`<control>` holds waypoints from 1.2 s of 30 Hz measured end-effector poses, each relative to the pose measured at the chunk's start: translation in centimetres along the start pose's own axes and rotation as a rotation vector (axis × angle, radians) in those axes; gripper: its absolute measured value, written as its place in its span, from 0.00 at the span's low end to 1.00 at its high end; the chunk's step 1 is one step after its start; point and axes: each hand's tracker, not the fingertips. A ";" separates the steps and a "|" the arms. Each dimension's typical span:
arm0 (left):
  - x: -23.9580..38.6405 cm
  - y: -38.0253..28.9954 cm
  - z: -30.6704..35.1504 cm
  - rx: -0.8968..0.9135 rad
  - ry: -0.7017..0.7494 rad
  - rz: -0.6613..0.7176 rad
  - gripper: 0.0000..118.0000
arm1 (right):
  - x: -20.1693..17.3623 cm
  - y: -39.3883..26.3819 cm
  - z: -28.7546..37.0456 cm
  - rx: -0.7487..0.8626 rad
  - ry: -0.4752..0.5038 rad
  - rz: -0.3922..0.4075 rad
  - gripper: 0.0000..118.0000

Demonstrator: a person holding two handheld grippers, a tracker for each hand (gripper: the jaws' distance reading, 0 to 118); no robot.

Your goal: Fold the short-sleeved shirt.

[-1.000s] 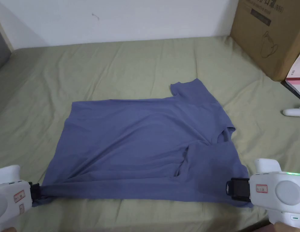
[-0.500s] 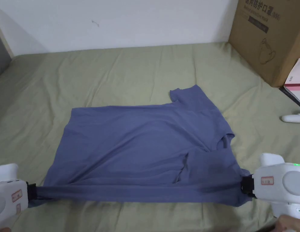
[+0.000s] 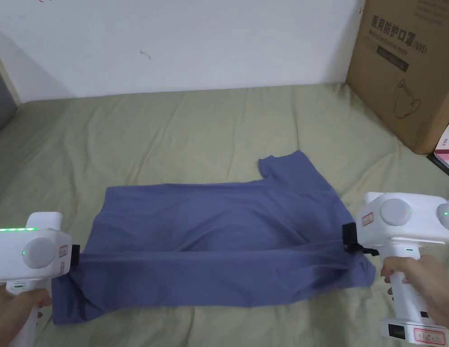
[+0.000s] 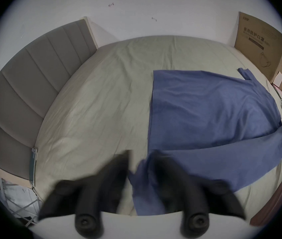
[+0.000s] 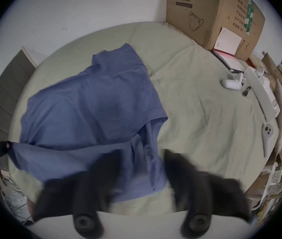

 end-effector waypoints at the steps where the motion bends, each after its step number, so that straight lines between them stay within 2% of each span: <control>1: -0.1 -0.1 -0.2 -0.009 0.002 0.010 0.95 | -0.2 0.1 -0.2 0.000 -0.034 0.014 0.75; 4: -1.1 -1.0 0.1 -0.005 -0.039 0.076 0.92 | 0.1 -0.2 0.6 0.020 -0.021 0.032 0.75; 7: -2.1 -2.2 1.5 -0.003 -0.034 0.097 0.86 | 0.8 -1.1 2.2 0.050 -0.007 0.025 0.65; 8: -2.5 -2.8 2.2 0.004 -0.046 0.108 0.86 | 1.1 -1.7 2.8 0.062 0.005 0.019 0.65; 9: -2.7 -3.5 3.0 0.026 -0.068 0.127 0.72 | 1.3 -2.4 3.6 0.083 0.012 0.008 0.50; 10: -2.9 -4.4 3.9 0.046 -0.089 0.146 0.38 | 1.6 -3.5 4.3 0.101 0.016 -0.002 0.17; 11: -3.0 -5.2 4.5 0.043 -0.097 0.145 0.08 | 1.7 -4.4 4.5 0.105 0.017 -0.004 0.00; 12: -2.9 -6.0 4.8 0.042 -0.103 0.141 0.00 | 1.8 -5.3 4.7 0.098 0.016 -0.004 0.00; 17: -1.9 -9.1 5.2 0.045 -0.113 0.129 0.00 | 1.9 -9.4 4.5 0.067 0.046 -0.032 0.00; 18: -1.8 -9.2 5.0 0.054 -0.113 0.140 0.03 | 1.8 -9.8 4.5 0.060 0.044 -0.034 0.00; 19: -1.8 -9.1 4.7 0.066 -0.114 0.160 0.30 | 1.7 -10.0 4.3 0.059 0.043 -0.037 0.00; 20: -1.9 -8.4 4.4 0.061 -0.119 0.171 0.64 | 1.8 -10.4 4.3 0.055 0.044 -0.046 0.00; 21: -1.8 -8.0 3.9 0.049 -0.115 0.172 0.91 | 1.9 -10.8 4.2 0.047 0.049 -0.057 0.00; 22: -1.7 -7.8 3.0 0.028 -0.113 0.168 0.99 | 2.1 -11.2 4.3 0.042 0.060 -0.073 0.00; 24: -1.5 -7.7 1.5 0.004 -0.112 0.166 0.88 | 2.5 -11.7 4.2 0.037 0.064 -0.097 0.00; 26: -1.3 -7.6 -0.2 -0.045 -0.111 0.172 0.68 | 2.8 -12.5 4.3 0.031 0.061 -0.112 0.00; 28: -0.8 -8.1 -2.0 -0.124 -0.140 0.197 0.67 | 3.0 -13.0 4.2 0.021 0.062 -0.119 0.00; 29: -0.4 -8.3 -2.4 -0.118 -0.109 0.195 0.63 | 3.1 -13.2 4.2 0.017 0.059 -0.124 0.00; 30: -0.2 -8.3 -1.9 -0.079 -0.108 0.182 0.51 | 3.1 -13.3 4.2 0.016 0.058 -0.127 0.00; 32: -0.1 -8.2 -0.9 -0.075 -0.101 0.130 0.06 | 3.7 -13.1 3.6 0.016 0.061 -0.133 0.00; 33: -0.3 -8.0 -0.4 -0.062 -0.095 0.122 0.04 | 3.8 -12.9 3.4 0.018 0.065 -0.137 0.01; 34: -0.6 -7.7 -0.1 -0.064 -0.097 0.128 0.04 | 3.8 -12.5 3.2 0.021 0.073 -0.138 0.10; 36: -0.8 -7.2 0.7 -0.068 -0.127 0.161 0.04 | 3.9 -11.3 2.5 0.028 0.076 -0.140 0.35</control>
